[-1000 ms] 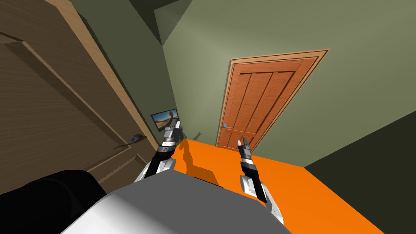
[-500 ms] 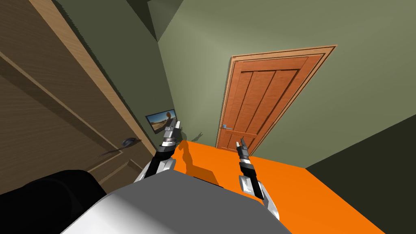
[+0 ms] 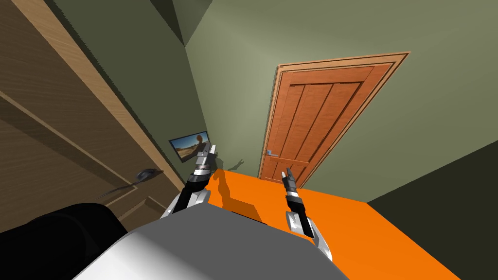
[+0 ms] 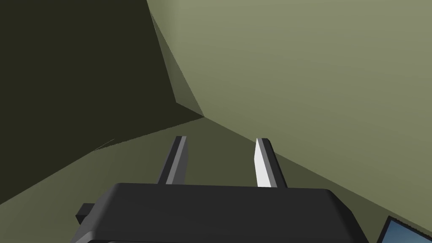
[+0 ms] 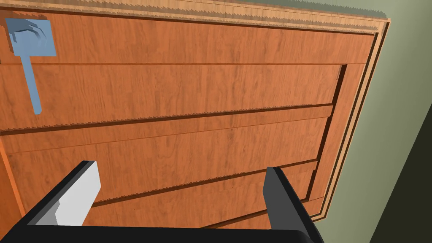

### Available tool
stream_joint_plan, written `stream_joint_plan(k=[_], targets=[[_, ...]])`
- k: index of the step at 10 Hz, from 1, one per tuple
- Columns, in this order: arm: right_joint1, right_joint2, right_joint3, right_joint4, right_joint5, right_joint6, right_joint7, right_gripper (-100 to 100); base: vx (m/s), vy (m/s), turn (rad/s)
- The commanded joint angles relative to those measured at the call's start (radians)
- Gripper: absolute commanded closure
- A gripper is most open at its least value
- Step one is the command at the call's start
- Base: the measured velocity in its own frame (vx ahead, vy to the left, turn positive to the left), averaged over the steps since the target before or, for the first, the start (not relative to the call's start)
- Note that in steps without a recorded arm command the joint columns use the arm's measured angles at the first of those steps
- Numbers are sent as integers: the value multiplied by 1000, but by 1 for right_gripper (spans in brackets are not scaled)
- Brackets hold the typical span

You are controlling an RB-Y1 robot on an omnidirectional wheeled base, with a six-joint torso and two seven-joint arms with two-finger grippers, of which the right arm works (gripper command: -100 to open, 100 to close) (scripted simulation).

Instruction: Pull the door open

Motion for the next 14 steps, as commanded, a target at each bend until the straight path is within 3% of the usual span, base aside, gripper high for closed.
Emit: stream_joint_plan(k=[1,11,14], targets=[[-21,-3,4,50,0,-11,-5,-100,95,34,-27],[-114,-37,25,328,-4,-79,-46,-100,98,24,-23],[-132,-43,29,380,-4,-92,-54,-100,75,17,-14]])
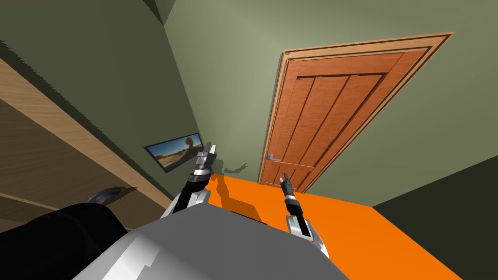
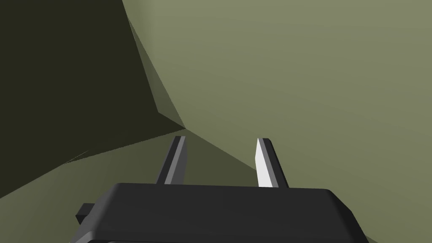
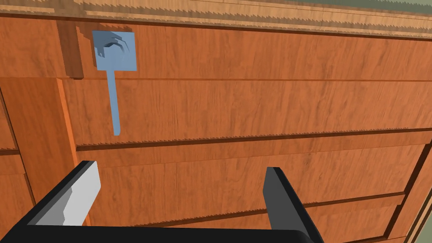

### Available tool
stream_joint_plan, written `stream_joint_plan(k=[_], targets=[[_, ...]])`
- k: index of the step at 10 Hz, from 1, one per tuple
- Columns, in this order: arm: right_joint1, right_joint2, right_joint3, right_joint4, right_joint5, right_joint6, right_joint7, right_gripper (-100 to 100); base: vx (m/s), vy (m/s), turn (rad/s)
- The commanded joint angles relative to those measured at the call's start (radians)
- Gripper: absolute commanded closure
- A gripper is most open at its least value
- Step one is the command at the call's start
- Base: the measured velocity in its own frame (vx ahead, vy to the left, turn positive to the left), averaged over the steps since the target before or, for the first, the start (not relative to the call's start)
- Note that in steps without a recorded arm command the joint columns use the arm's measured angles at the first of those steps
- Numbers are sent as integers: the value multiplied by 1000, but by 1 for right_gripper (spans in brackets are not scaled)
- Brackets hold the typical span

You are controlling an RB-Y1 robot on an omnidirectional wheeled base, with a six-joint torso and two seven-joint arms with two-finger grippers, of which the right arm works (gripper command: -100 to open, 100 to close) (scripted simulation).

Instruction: Pull the door open

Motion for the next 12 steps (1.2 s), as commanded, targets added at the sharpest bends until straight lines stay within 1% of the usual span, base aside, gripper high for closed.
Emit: stream_joint_plan(k=[1,2,5,12], targets=[[-15,-4,3,40,-1,-11,-6,-100,65,15,-22],[-31,-10,6,88,-1,-23,-13,-100,90,29,-38],[-55,-18,12,159,-2,-40,-23,-100,130,34,-19],[-101,-34,23,297,-4,-74,-44,-100,92,22,-17]])
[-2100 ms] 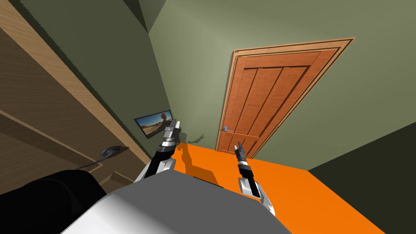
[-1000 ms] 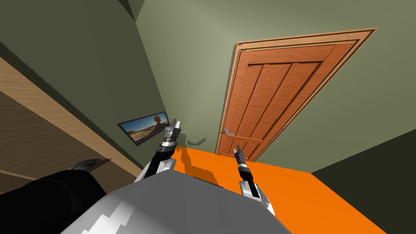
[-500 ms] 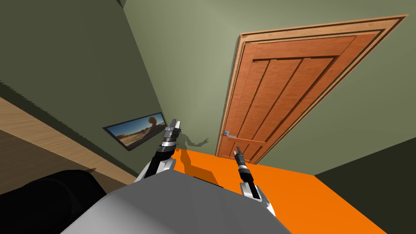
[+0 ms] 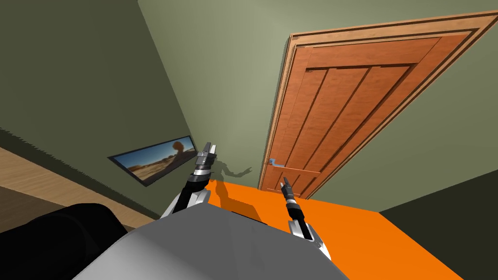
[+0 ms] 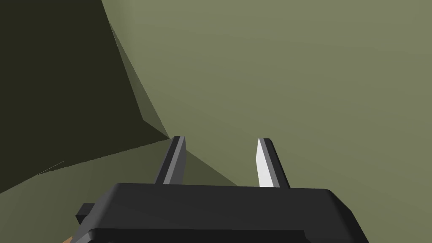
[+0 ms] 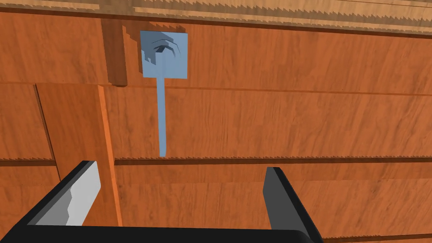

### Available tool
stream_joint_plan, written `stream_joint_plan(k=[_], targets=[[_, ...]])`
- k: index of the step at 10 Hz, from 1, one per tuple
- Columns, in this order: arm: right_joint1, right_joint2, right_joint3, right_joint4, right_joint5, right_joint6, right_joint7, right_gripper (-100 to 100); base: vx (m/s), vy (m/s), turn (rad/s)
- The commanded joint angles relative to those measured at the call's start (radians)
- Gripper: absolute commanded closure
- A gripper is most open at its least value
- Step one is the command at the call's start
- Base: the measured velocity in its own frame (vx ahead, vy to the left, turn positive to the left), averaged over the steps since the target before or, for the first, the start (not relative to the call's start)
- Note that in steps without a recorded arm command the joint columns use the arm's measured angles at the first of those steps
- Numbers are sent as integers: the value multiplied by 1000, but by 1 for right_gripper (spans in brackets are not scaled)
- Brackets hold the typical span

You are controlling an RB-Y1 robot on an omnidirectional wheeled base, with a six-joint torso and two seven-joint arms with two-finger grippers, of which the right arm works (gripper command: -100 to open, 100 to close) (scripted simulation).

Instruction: Pull the door open

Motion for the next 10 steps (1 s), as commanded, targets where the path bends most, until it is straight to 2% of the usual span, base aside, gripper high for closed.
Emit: stream_joint_plan(k=[1,9,10], targets=[[-12,-3,2,34,0,-10,-4,-100,72,16,-9],[-61,-19,13,177,-2,-45,-25,-100,92,24,-15],[-58,-18,12,166,-2,-42,-24,-100,44,11,-3]])
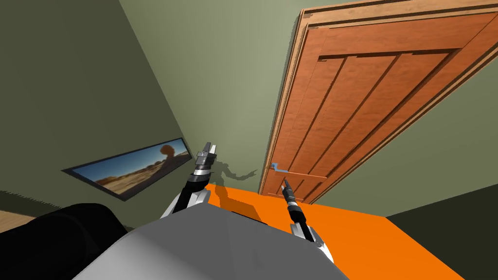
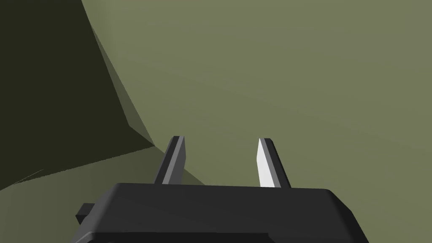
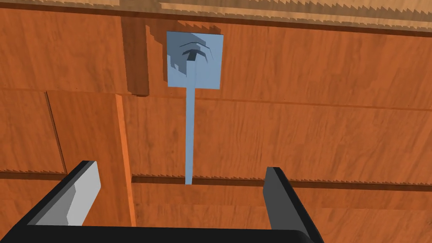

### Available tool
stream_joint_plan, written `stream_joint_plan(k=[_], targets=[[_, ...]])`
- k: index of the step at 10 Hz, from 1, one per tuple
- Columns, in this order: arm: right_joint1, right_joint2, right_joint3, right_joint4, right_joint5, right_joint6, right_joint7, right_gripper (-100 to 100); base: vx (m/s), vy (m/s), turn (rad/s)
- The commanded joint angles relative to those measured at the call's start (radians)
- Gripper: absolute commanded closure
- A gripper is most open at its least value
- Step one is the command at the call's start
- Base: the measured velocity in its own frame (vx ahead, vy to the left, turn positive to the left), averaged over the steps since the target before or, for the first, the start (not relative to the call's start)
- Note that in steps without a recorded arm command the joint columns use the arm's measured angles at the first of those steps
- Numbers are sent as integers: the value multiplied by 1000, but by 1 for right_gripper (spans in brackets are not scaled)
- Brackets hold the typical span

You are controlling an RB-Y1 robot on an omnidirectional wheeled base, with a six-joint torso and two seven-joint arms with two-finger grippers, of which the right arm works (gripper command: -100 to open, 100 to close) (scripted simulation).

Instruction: Pull the door open

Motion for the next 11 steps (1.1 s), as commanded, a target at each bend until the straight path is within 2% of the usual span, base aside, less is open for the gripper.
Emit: stream_joint_plan(k=[1,3,4,6,7,10,11], targets=[[14,-10,-8,-5,-23,0,6,-100,82,32,196],[35,-25,-20,-13,-59,-1,15,-100,154,40,279],[35,-25,-20,-13,-59,-1,15,-100,115,22,46],[60,-42,-34,-22,-100,-1,25,-100,119,34,225],[60,-42,-34,-22,-100,-1,25,-100,78,-7,67],[98,-69,-56,-36,-163,-2,41,-100,141,-36,239],[100,-65,-53,-46,-152,0,37,-100,76,-42,54]])
